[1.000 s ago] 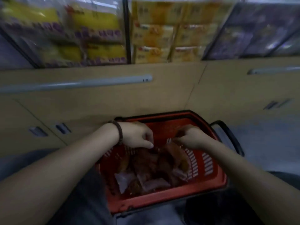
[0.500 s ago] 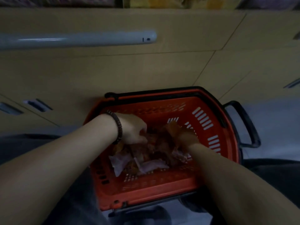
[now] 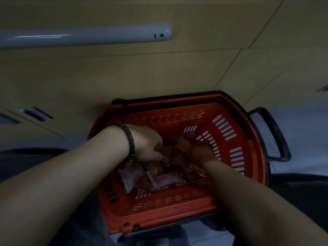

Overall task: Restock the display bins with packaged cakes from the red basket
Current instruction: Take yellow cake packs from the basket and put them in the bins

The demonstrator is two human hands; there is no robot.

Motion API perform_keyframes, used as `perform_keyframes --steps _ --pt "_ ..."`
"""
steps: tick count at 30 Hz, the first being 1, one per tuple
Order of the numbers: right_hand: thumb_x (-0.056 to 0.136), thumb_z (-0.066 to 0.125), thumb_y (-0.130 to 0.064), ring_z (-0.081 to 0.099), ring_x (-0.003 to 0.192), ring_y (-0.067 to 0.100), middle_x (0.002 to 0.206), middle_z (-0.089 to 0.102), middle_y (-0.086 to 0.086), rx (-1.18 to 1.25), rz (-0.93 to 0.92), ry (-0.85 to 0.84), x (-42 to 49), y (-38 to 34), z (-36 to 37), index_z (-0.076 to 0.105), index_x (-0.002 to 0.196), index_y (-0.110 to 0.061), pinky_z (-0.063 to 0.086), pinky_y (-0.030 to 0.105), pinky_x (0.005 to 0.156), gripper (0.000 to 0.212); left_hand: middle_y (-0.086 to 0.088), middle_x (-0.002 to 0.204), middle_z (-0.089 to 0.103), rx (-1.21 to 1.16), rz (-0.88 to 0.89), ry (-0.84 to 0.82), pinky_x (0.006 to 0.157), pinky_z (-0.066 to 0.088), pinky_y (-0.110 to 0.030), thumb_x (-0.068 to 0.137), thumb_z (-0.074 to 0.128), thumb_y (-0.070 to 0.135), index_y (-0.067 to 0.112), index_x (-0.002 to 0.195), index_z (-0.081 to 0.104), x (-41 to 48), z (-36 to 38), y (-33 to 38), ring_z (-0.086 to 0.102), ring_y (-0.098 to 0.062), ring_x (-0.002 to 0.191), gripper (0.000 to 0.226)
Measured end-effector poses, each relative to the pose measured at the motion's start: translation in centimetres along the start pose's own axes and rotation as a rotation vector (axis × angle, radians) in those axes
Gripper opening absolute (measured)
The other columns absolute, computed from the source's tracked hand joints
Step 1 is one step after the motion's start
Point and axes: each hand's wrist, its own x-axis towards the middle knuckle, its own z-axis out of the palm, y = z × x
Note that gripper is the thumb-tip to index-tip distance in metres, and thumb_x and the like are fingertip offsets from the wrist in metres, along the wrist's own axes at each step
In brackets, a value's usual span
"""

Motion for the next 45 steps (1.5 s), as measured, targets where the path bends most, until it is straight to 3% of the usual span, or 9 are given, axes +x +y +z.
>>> perform_keyframes --steps 6,10,17,21,29,33,37,41,45 --pt "0.095 0.065 -0.032 0.062 0.127 0.034 0.143 0.063 0.015 0.007 -0.073 -0.033 -3.1 -0.3 -5.1 0.054 0.148 -0.018 0.049 0.035 0.103 0.056 -0.002 0.133 0.066 0.04 -0.032 -0.007 0.102 0.051 -0.037 0.101 0.054 0.056 0.022 0.135 0.063 0.0 0.0 -1.3 0.062 -0.025 0.121 0.048" --pt "0.091 0.075 -0.03 0.07 0.11 0.024 0.129 0.072 0.004 0.068 -0.237 -0.096 -5.4 -1.4 -11.3 0.066 0.134 -0.021 0.047 0.028 0.078 0.045 -0.002 0.139 0.062 0.007 -0.041 0.001 0.104 0.05 -0.039 0.1 0.053 0.061 0.023 0.137 0.06 0.2 -0.4 -1.8 0.059 -0.025 0.124 0.053" --pt "0.079 0.08 -0.006 0.074 0.081 0.015 0.092 0.078 0.004 0.491 -0.425 -0.273 -12.8 -3.0 -21.9 0.076 0.103 -0.014 0.056 0.035 0.075 0.026 0.007 0.154 0.05 -0.42 0.024 0.307 0.114 0.043 -0.032 0.074 0.066 0.084 0.028 0.157 0.036 -1.1 -0.6 -1.7 0.052 -0.014 0.136 0.105" --pt "0.092 0.069 -0.013 0.074 0.085 0.02 0.098 0.078 0.011 0.719 -0.384 -0.524 -16.4 -3.4 -23.4 0.078 0.101 -0.008 0.059 0.03 0.083 0.013 0.014 0.128 0.072 -0.884 0.297 0.473 0.106 0.053 -0.034 0.081 0.084 0.053 0.034 0.132 0.062 -2.2 -1.1 0.2 0.067 -0.006 0.118 0.059" --pt "0.08 0.086 -0.017 0.075 0.096 0.041 0.107 0.078 0.022 1.146 -0.44 -0.025 -18.6 -3.2 -25.4 0.076 0.111 0.001 0.056 0.047 0.087 0.037 -0.006 0.105 0.08 -1.283 0.322 0.764 0.086 0.062 -0.04 0.078 0.09 0.02 0.015 0.116 0.07 -5.0 -2.7 1.0 0.078 -0.024 0.098 0.043" --pt "0.071 0.092 -0.033 0.07 0.082 0.039 0.1 0.074 0.026 1.304 -0.626 -0.001 -19.2 -2.8 -26.5 0.072 0.11 0.004 0.05 0.046 0.074 0.058 -0.001 0.103 0.081 -1.343 0.273 0.918 0.09 0.062 -0.04 0.076 0.087 0.046 0.02 0.115 0.07 -7.1 -3.6 2.1 0.078 -0.02 0.096 0.05" --pt "0.095 0.057 -0.039 0.073 0.074 0.029 0.099 0.073 0.02 1.478 -0.683 -0.145 -20.8 -3.2 -27.0 0.064 0.125 -0.003 0.052 0.035 0.058 0.048 0.005 0.102 0.081 -1.383 0.22 1.01 0.089 0.062 -0.038 0.083 0.073 0.055 0.026 0.121 0.065 -9.4 -3.8 3.1 0.078 -0.015 0.094 0.048" --pt "0.112 0.042 -0.025 0.072 0.085 -0.008 0.116 0.069 0.0 1.199 -0.682 0.243 -22.4 -3.6 -26.5 0.061 0.123 -0.02 0.056 0.015 0.072 0.023 -0.011 0.101 0.08 -1.492 0.322 0.998 0.078 0.062 -0.036 0.094 0.074 0.021 0.005 0.122 0.066 -11.0 -3.3 4.3 0.079 -0.026 0.091 0.033" --pt "0.101 0.056 -0.047 0.063 0.12 0.009 0.135 0.062 -0.012 0.793 -0.882 0.483 -24.4 -5.1 -26.5 0.054 0.146 -0.042 0.056 0.037 0.097 0.045 -0.011 0.114 0.078 -1.616 0.435 1.07 0.071 0.06 -0.034 0.095 0.072 0.021 0.012 0.127 0.062 -12.5 -4.2 5.8 0.077 -0.025 0.099 0.034"
